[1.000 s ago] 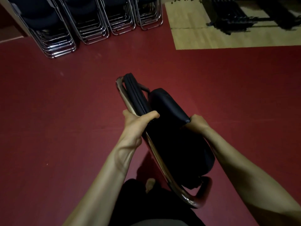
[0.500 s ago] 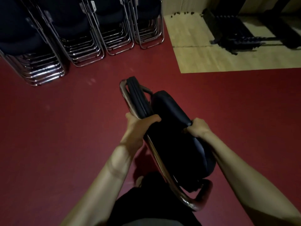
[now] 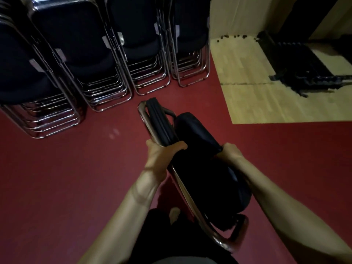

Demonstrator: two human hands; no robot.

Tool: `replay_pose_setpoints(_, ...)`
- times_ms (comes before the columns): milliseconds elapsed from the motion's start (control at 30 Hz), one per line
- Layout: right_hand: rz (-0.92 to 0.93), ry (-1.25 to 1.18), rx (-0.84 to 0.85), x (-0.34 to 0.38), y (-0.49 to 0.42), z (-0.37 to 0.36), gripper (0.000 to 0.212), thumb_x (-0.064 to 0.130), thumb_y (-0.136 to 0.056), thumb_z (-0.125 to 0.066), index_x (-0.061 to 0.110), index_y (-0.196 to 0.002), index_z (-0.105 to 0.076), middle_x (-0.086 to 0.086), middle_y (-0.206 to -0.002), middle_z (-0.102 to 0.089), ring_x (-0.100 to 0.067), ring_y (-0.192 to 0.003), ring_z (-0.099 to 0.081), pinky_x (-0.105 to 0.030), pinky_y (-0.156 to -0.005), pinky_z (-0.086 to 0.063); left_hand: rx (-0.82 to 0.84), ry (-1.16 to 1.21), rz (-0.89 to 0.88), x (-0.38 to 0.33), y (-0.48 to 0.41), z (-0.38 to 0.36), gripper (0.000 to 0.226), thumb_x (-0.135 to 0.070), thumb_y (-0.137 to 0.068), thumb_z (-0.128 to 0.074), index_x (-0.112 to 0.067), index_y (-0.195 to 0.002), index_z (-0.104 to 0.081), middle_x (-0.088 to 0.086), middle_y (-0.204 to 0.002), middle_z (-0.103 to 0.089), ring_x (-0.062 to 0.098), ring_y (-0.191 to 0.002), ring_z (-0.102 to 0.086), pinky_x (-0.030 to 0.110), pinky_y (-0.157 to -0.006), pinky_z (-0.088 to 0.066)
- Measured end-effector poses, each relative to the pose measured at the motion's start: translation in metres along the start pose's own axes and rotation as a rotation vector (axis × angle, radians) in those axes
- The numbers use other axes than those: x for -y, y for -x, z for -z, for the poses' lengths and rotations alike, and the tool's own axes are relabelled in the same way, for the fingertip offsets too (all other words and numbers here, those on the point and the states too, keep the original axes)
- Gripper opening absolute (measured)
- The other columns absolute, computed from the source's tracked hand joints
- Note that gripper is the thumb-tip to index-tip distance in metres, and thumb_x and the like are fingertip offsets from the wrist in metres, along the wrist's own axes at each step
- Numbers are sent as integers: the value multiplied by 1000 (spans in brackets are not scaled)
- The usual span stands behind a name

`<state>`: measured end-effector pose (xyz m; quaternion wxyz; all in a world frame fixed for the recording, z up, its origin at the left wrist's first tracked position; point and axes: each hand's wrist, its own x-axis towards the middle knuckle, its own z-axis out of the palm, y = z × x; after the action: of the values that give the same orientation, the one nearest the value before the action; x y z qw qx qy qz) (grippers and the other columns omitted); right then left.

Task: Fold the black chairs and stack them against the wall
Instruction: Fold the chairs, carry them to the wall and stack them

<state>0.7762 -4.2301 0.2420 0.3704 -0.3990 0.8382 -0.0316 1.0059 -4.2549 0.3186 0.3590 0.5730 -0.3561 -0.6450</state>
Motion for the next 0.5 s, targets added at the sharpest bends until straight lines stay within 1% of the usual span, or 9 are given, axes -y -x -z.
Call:
replay_pose_setpoints(100, 22, 16, 10, 62, -69, 29, 51, 36, -78, -72, 3, -116, -62, -16, -108, -67, -31, -97, -66, -29, -70, -45, -58, 30, 4, -37, -76, 0, 85, -18, -47, -85, 5, -120, -51, 25, -108, -66, 30, -83, -72, 27, -54, -56)
replay_pose_setpoints(233, 58, 71, 17, 143, -168, 59, 52, 36, -77, -73, 4, -117, -62, -16, -110, -66, -32, -99, -65, -29, -70, -45, -109, 74, 2, -86, -187, -2, 85, -20, -46, -85, 6, -119, -52, 25, -105, -67, 28, -77, -72, 25, -53, -54)
replay_pose_setpoints(333, 93, 96, 26, 201, -238, 82, 49, 34, -77, -73, 2, -112, -64, -16, -106, -67, -32, -95, -66, -31, -69, -47, -121, 97, 23, -123, -268, -2, 80, -11, -53, -88, 6, -121, -50, 26, -109, -65, 25, -74, -69, 24, -51, -54)
replay_pose_setpoints(400, 148, 113, 35, 237, -277, 98, 38, 33, -80, -70, 1, -100, -67, -18, -96, -67, -31, -89, -66, -31, -65, -42, -172, 114, 50, -147, -315, -3, 72, -3, -61, -86, 5, -121, -47, 25, -108, -65, 24, -71, -67, 23, -49, -53)
replay_pose_setpoints(433, 179, 111, 37, 253, -296, 106, 32, 32, -80, -68, 2, -90, -68, -18, -87, -65, -28, -82, -64, -31, -63, -40, -196, 114, 51, -159, -335, -5, 70, -2, -63, -85, 5, -121, -47, 24, -106, -66, 23, -69, -67, 24, -49, -53)
replay_pose_setpoints(500, 226, 85, 51, 285, -330, 121, 29, 34, -75, -70, 7, -70, -61, -12, -71, -57, -22, -71, -58, -30, -60, -39, -205, 113, 31, -183, -370, -10, 71, -3, -64, -85, 11, -121, -46, 24, -101, -66, 23, -67, -67, 25, -51, -53)
